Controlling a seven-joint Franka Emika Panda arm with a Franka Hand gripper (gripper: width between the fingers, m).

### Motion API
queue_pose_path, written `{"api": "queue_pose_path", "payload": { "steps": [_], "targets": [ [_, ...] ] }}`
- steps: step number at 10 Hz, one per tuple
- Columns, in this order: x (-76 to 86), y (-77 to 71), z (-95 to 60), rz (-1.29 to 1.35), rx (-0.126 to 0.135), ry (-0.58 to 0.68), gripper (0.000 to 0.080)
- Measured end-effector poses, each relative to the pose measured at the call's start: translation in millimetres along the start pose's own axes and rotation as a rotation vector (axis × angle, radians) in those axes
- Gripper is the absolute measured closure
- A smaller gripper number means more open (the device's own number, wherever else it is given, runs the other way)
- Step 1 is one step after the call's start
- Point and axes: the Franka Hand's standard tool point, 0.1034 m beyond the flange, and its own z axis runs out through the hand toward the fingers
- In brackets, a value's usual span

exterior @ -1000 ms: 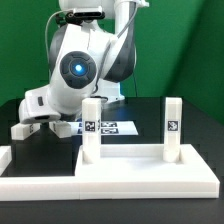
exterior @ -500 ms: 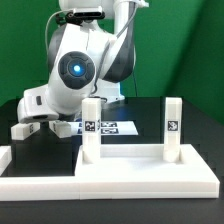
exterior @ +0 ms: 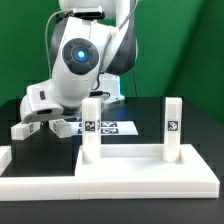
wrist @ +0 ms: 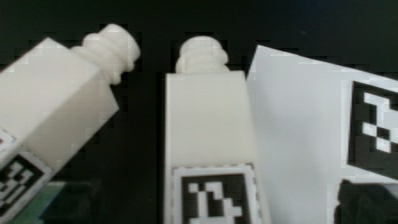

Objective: Assemble desk

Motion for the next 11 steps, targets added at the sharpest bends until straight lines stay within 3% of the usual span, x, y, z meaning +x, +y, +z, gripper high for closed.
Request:
{"api": "queue_pose_path", "payload": {
  "steps": [3,8,9,10,11],
  "targets": [
    [2.2,-6.5,10.0,0.008,0.019,-0.032,0.0150],
    [-0.5,-5.1,13.1,0.010,0.023,-0.043,0.0176],
    [-0.5,-5.1,13.1,0.010,0.023,-0.043,0.0347],
    [-0.5,-5.1,13.1,0.009,0.023,-0.043,0.0347],
    [-0.5,-5.1,13.1,0.009,0.023,-0.043,0.0515]
  ]
}}
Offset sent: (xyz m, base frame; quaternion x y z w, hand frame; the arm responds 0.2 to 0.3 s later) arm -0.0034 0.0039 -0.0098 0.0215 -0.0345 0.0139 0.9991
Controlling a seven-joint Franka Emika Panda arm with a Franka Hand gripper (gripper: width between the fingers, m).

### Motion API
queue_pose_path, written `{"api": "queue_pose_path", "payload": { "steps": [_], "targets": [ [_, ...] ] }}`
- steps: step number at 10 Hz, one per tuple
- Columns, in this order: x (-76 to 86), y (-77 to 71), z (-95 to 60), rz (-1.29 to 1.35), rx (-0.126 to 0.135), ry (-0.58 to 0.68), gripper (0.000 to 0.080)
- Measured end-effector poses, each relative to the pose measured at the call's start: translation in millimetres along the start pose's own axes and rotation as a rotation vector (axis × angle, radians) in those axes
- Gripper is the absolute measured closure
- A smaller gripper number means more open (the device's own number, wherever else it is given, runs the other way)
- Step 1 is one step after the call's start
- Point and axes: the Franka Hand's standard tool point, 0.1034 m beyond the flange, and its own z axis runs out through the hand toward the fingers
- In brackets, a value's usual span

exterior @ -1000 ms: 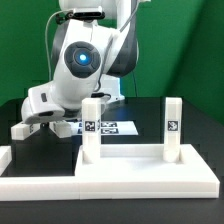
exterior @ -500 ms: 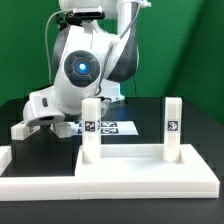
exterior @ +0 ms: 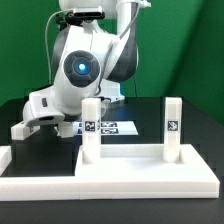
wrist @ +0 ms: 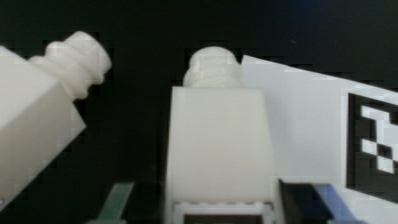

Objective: Assemble desk

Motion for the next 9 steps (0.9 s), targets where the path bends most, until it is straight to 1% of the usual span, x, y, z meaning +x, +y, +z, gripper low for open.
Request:
{"api": "queue_pose_path", "payload": {
  "steps": [7,8,9],
  "targets": [
    [-0.4,-0.1,-1.6,-0.003,0.000,0.002,0.0512],
    [-13.9,-1.9,-18.3,-0.039,0.010,-0.012,0.0512],
    [-30.1,-6.0,-43.8,-0.056,0.017,0.015,0.0512]
  ]
}}
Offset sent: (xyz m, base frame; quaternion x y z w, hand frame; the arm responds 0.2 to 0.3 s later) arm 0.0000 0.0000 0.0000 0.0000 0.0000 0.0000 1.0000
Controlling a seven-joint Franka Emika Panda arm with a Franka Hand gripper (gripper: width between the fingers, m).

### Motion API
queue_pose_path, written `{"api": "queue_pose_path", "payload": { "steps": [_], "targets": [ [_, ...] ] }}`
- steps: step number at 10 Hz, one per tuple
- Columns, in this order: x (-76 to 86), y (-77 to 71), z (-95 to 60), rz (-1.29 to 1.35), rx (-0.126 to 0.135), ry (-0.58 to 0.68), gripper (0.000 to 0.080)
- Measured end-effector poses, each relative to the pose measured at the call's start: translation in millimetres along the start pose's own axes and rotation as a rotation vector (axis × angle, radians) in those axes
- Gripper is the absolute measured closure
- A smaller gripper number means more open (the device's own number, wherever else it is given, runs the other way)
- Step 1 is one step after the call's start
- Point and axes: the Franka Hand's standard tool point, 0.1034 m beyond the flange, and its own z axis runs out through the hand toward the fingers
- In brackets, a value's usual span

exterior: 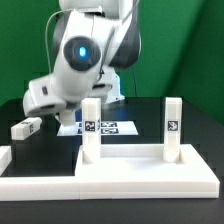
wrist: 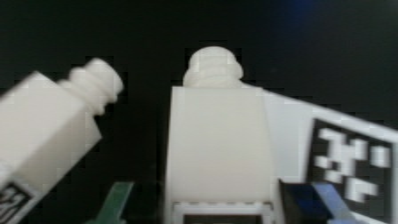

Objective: Assemble desk

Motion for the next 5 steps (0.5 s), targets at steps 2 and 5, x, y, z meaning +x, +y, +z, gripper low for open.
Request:
{"api": "queue_pose_path", "payload": {
  "steps": [2,5],
  "targets": [
    [-29.5,-13.2,-31.9,-0.008,0.016,0.022,0.0512],
    [-28.8,-13.9,-41.4,-0.013,0.005,0.068,0.0512]
  ]
}}
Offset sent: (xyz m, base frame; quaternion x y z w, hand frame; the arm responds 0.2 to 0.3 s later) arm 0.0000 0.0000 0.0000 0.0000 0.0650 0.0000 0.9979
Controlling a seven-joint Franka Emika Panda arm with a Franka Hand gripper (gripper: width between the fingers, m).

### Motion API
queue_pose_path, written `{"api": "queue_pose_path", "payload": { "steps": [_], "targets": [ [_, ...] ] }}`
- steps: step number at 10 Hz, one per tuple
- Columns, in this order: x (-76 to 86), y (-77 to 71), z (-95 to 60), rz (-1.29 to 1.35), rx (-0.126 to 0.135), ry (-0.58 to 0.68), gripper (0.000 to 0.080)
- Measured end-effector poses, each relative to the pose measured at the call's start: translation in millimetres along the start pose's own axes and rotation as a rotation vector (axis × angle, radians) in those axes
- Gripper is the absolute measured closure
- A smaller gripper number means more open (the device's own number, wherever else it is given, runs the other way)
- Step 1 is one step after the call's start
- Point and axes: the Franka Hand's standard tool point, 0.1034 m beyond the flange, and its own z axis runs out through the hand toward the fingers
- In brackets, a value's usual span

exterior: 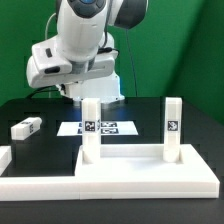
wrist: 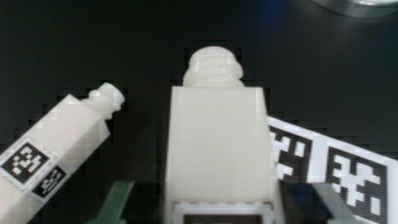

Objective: Assemble desk

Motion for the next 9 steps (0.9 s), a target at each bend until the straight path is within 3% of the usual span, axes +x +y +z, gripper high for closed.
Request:
{"api": "queue_pose_path", "payload": {
  "steps": [1,3,4,5,6,9],
  "targets": [
    [3.1,-2.6,-5.0,0.012,0.000,0.024,0.0512],
    [13.8,-44.0,-54.2,0.042,0.011,0.161,0.0512],
    [18.7,-44.0,-82.4,0.038,-0.007,0.225,0.0512],
    [22.8,-31.5,-110.1,0.046,-0.019,0.280,0.0512],
    [29.7,-26.2,-117.6,0.051,-0.038,0.368,0.0512],
    [29.5,-27.1,-117.4,0.053,-0.060,0.544,0.0512]
  ]
}}
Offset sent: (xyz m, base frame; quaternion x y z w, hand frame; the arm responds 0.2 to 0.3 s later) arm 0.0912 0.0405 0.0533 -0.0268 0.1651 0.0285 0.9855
